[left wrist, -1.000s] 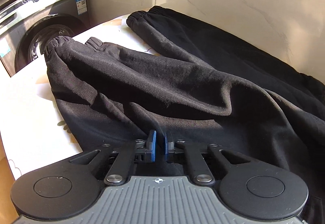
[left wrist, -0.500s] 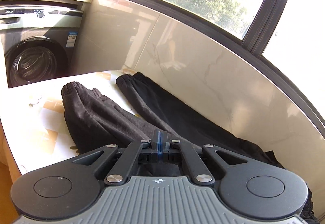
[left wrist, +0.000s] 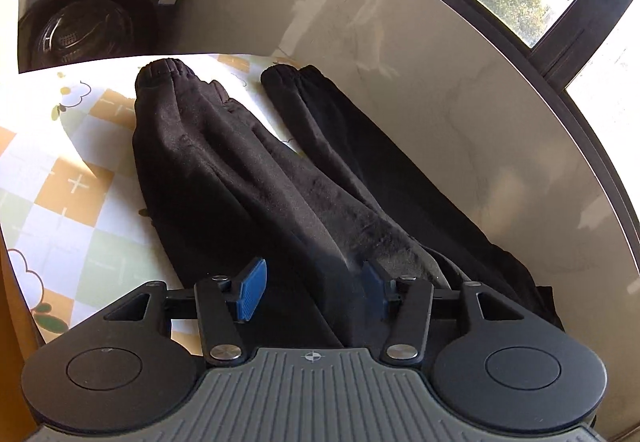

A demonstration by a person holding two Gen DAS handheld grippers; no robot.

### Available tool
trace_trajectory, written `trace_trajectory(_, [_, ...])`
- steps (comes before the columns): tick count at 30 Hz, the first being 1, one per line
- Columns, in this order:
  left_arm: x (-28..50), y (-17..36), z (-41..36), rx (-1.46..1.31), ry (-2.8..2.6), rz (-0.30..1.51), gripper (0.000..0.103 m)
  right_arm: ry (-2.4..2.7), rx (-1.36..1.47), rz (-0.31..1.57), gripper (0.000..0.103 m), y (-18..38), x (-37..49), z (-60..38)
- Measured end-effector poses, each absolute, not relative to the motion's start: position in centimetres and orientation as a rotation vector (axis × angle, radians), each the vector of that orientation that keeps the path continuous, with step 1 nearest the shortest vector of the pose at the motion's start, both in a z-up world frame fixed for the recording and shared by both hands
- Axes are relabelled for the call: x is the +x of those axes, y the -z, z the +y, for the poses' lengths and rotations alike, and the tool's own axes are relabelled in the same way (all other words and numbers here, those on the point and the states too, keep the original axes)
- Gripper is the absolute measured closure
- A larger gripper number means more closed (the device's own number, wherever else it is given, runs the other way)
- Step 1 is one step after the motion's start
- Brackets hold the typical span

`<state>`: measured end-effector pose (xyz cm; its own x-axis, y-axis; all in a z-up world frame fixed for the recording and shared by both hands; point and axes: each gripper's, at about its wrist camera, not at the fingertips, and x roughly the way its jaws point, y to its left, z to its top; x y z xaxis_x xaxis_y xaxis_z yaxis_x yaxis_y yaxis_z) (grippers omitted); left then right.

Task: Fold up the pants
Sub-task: 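Hold the waistband with the right tool while the left tool closes on the pant legs, then lift the sweatpants off the table with both tools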

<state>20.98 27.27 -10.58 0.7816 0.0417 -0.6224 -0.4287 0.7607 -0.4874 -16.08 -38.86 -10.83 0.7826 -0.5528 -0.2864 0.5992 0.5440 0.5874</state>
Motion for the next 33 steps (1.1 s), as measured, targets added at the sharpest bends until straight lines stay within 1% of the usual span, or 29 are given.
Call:
trace_trajectory(5, [23.6, 13.0, 26.6, -0.620, -0.318, 0.773, 0.047, 0.677, 0.734, 0.071, 0.097, 11.3, -16.3, -39.1])
trace_trajectory(9, [24.6, 13.8, 25.7, -0.537, -0.353, 0.778, 0.048, 0.670, 0.737, 0.073, 0.097, 11.5, -16.3, -39.2])
trace_trajectory(10, [24.6, 13.8, 25.5, -0.529, -0.357, 0.775, 0.059, 0.668, 0.737, 0.072, 0.097, 11.6, -16.3, -39.2])
trace_trajectory(11, [24.5, 13.9, 25.4, -0.529, -0.345, 0.777, 0.074, 0.666, 0.739, 0.071, 0.097, 11.6, -16.3, -39.2])
trace_trajectory(12, [24.6, 14.2, 25.4, -0.538, -0.336, 0.788, 0.095, 0.665, 0.740, 0.071, 0.097, 11.7, -16.3, -39.2])
trace_trajectory(14, [23.9, 14.2, 25.5, -0.558, -0.320, 0.750, 0.098, 0.665, 0.738, 0.077, 0.097, 11.7, -16.3, -39.3])
trace_trajectory(17, [22.1, 12.8, 26.0, -0.602, -0.271, 0.647, 0.099, 0.658, 0.739, 0.086, 0.097, 11.3, -16.0, -39.6])
trace_trajectory(20, [20.2, 10.1, 26.4, -0.636, -0.208, 0.517, 0.099, 0.638, 0.752, 0.068, 0.097, 10.5, -15.7, -40.0])
trace_trajectory(25, [14.8, 6.1, 26.1, -0.671, -0.133, 0.290, 0.099, 0.631, 0.788, -0.075, 0.097, 9.5, -17.4, -39.4])
trace_trajectory(28, [10.8, 5.6, 26.1, -0.671, -0.157, 0.168, 0.099, 0.688, 0.789, -0.065, 0.097, 9.7, -19.0, -39.0])
trace_trajectory(30, [8.8, 6.6, 26.6, -0.682, -0.194, 0.181, 0.099, 0.709, 0.800, 0.006, 0.097, 10.3, -19.5, -39.0])
trace_trajectory(33, [7.5, 9.0, 27.3, -0.719, -0.229, 0.298, 0.099, 0.722, 0.846, 0.090, 0.097, 11.8, -19.7, -38.8])
